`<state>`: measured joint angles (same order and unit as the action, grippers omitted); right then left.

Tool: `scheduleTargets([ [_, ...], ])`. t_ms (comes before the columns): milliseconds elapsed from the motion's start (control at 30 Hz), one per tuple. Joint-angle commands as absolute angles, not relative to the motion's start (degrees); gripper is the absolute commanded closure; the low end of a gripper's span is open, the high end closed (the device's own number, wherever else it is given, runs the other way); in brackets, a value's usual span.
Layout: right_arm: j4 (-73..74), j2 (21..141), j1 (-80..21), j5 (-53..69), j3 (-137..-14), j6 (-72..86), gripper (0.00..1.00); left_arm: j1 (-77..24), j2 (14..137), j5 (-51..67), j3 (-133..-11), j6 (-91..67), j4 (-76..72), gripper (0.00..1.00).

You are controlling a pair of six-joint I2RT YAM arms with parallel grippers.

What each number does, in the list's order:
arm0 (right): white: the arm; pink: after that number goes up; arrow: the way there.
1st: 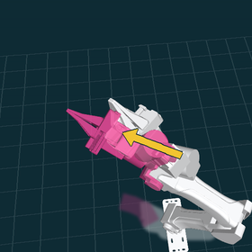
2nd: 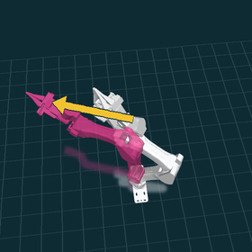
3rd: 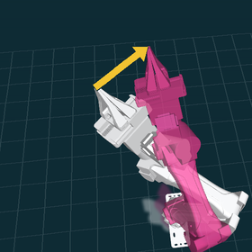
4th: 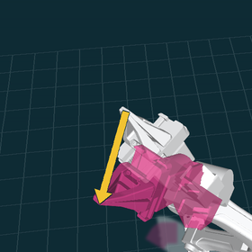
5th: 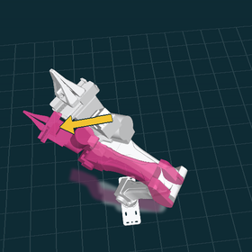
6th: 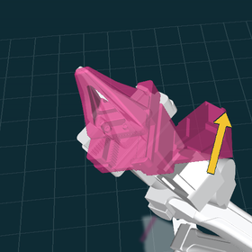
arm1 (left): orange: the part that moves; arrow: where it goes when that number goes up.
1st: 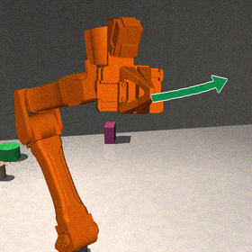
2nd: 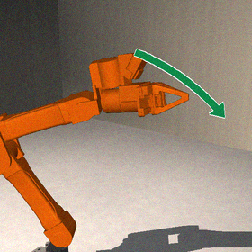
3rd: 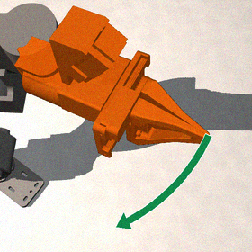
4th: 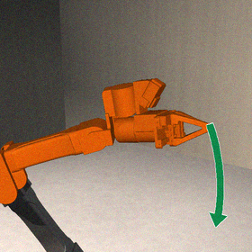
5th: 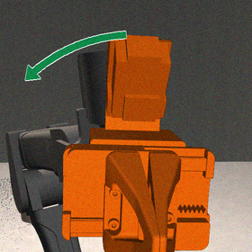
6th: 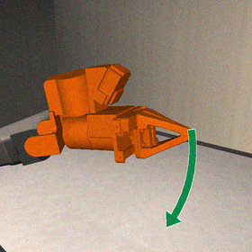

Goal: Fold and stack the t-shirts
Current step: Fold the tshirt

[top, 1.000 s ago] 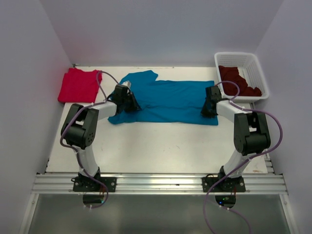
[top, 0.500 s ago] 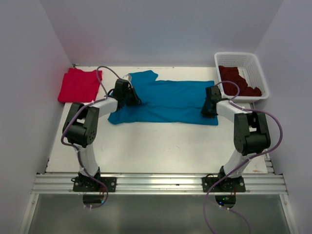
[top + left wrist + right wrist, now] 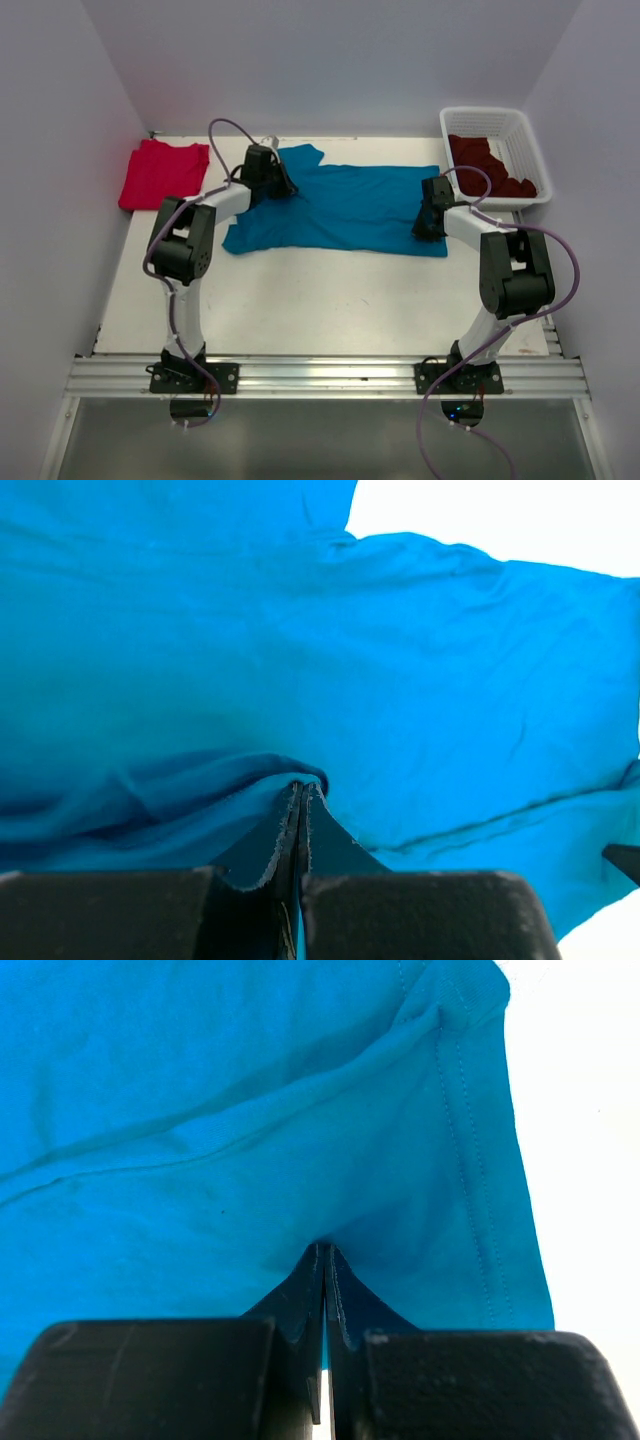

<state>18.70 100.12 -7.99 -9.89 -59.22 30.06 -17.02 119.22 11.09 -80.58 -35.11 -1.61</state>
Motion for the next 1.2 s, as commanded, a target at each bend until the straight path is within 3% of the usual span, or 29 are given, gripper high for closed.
scheduleTargets([
  [0, 18.5, 100.3, -8.3, -11.2, -60.0, 29.4, 1.0, -16.9, 121.5, 12.5, -85.7, -32.5, -0.6, 1.0],
  [67, 18.6, 100.4, -8.3, -11.2, -60.0, 29.3, 1.0, -16.8, 123.0, 13.0, -87.5, -32.1, -0.2, 0.98],
  [100, 18.5, 100.4, -8.3, -11.2, -60.0, 29.2, 1.0, -16.8, 123.5, 13.4, -88.1, -31.5, -0.2, 0.93],
  [133, 18.5, 100.5, -8.3, -11.2, -59.9, 29.3, 1.0, -16.8, 123.9, 13.8, -88.3, -31.4, -0.2, 0.73],
  [200, 18.5, 100.6, -8.3, -11.1, -59.9, 29.2, 1.0, -16.7, 123.4, 14.1, -87.9, -30.8, -0.6, 0.59],
  [233, 18.5, 100.7, -8.3, -11.1, -59.9, 29.2, 1.0, -16.7, 122.0, 14.5, -87.2, -30.7, -2.2, 0.45],
  [300, 18.3, 100.8, -8.3, -11.2, -59.9, 29.3, 1.0, -16.8, 119.7, 14.6, -83.5, -30.7, -6.3, 0.33],
  [333, 18.3, 100.9, -8.3, -11.1, -59.9, 29.2, 1.0, -16.8, 116.7, 14.5, -82.0, -30.7, -7.6, 0.21],
  [400, 18.3, 100.9, -8.3, -11.2, -59.8, 29.2, 1.0, -16.8, 111.9, 13.7, -78.4, -30.7, -8.8, 0.18],
  [500, 18.3, 100.8, -8.3, -11.5, -59.9, 29.1, 1.0, -17.0, 106.2, 11.2, -74.1, -31.2, -4.8, 0.24],
  [600, 18.2, 101.0, -8.3, -11.5, -59.9, 29.1, 1.0, -17.0, 101.9, 11.4, -68.2, -32.7, -2.1, 0.52],
  [633, 18.1, 101.1, -8.3, -11.4, -59.9, 29.1, 1.0, -17.0, 100.9, 11.7, -65.9, -33.0, -3.0, 0.69],
  [733, 18.1, 101.3, -8.3, -11.2, -59.9, 29.2, 1.0, -16.8, 99.5, 13.7, -58.3, -34.4, -6.4, 0.88],
  [900, 18.3, 100.5, -8.3, -11.4, -59.2, 29.3, 1.0, -16.2, 101.9, 20.0, -50.6, -38.4, -10.9, 0.95],
  [1167, 18.4, 99.1, -8.3, -11.8, -58.4, 29.2, 1.0, -15.6, 102.4, 12.6, -48.1, -36.7, -3.7, 0.97],
])
